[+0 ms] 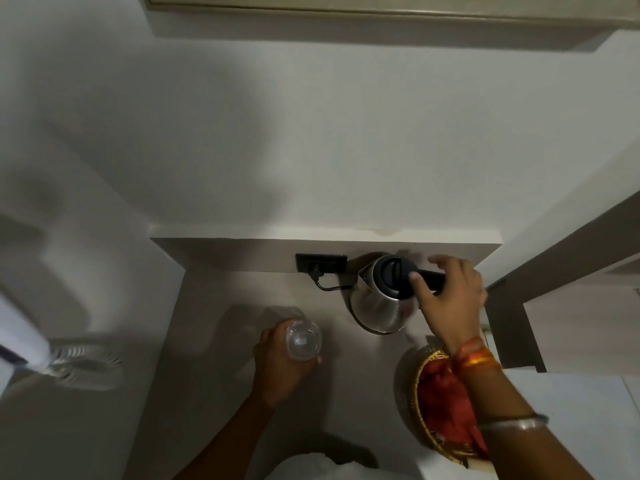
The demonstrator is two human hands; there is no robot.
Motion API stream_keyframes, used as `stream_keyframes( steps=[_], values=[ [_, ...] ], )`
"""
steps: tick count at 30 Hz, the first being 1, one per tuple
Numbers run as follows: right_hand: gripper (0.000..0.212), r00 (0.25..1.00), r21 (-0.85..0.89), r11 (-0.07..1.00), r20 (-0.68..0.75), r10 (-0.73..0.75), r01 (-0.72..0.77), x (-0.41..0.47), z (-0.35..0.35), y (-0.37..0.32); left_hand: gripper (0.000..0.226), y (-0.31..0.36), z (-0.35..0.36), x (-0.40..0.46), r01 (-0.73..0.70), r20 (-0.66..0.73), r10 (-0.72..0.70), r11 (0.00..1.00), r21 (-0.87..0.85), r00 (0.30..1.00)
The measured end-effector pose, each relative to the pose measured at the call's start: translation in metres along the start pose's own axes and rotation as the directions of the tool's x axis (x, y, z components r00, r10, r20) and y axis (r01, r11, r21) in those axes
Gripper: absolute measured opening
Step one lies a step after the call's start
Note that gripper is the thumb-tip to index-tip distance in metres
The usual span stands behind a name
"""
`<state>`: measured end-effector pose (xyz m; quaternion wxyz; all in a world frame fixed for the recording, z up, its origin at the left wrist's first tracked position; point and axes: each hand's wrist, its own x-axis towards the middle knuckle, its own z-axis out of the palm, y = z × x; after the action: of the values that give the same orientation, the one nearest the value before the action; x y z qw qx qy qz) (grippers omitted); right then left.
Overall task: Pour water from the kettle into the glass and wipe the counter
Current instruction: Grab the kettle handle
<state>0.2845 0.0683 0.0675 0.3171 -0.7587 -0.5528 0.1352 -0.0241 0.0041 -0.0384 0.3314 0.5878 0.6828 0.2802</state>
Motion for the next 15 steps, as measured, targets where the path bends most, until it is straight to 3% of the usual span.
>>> stream_keyframes(
  steps=[5, 15],
  values=[
    [0.048, 0.955, -0.132, 0.991, 0.293, 0.048, -0.01, 0.032, 0.022, -0.022, 0.087, 0.008, -0.004, 0.002, 0.012, -0.011, -0.012, 0.999, 0.033, 1.0],
    [0.042, 0.972, -0.163, 0.987, 0.232, 0.031, 0.007, 0.033, 0.028, -0.02, 0.087, 0.008, 0.002, 0.003, 0.042, -0.012, -0.042, 0.999, -0.006, 0.999]
  ],
)
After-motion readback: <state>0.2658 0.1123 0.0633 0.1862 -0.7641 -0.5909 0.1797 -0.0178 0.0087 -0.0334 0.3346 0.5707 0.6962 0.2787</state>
